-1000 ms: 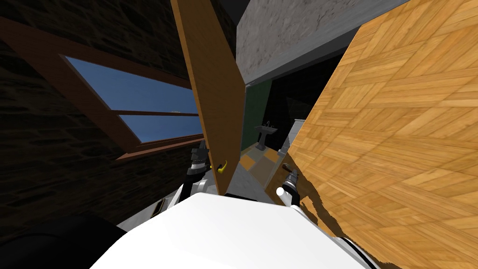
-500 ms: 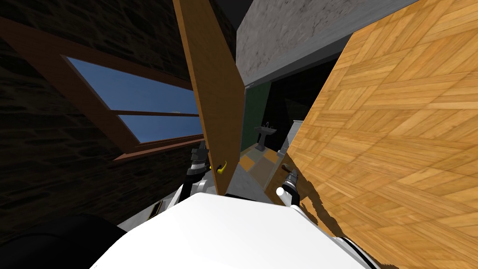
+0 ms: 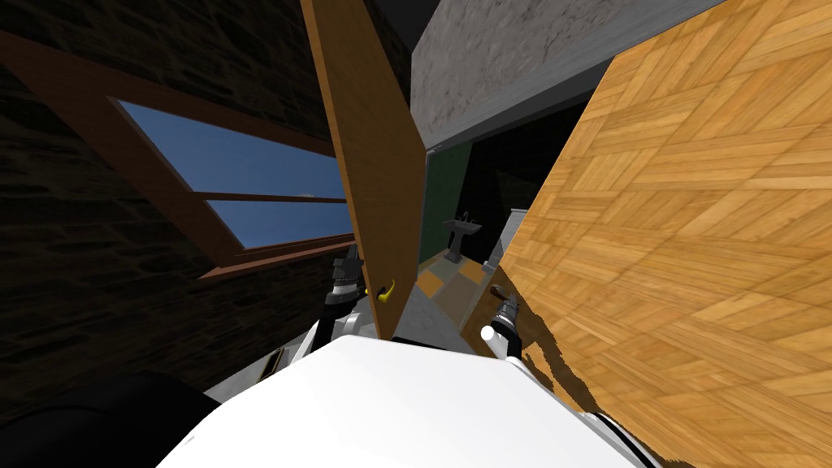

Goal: Pull the door open

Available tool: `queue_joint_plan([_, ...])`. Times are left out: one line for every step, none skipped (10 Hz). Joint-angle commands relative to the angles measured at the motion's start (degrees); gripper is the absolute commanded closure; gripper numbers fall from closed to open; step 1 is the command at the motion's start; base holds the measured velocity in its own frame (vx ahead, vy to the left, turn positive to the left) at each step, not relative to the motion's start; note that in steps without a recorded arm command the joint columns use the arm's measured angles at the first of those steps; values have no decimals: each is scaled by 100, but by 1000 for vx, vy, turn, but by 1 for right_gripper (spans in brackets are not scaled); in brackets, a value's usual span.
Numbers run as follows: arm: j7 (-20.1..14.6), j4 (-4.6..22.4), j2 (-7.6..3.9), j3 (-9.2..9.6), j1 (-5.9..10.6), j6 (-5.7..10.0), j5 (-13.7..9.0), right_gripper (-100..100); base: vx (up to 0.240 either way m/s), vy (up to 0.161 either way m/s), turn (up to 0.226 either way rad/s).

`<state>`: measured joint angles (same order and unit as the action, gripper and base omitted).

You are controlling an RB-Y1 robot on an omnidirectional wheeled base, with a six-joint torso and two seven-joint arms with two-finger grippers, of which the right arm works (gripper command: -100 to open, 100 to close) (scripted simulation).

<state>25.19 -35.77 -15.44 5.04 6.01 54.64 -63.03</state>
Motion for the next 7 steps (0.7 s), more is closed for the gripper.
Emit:
queue_joint_plan([0,1,0,0,1,0,0,-100,0,0,0])
queue_joint_plan([0,1,0,0,1,0,0,-100,6,9,-21])
queue_joint_plan([6,-10,15,11,-2,-15,-1,-100,19,-33,20])
queue_joint_plan([6,-10,15,11,-2,-15,-1,-100,35,-61,24])
queue_joint_plan([6,-10,15,11,-2,-15,-1,-100,9,-37,-9])
queue_joint_plan([6,-10,15,11,-2,-15,-1,-100,1,0,25])
queue_joint_plan([6,-10,15,11,-2,-15,-1,-100,-7,-8,33])
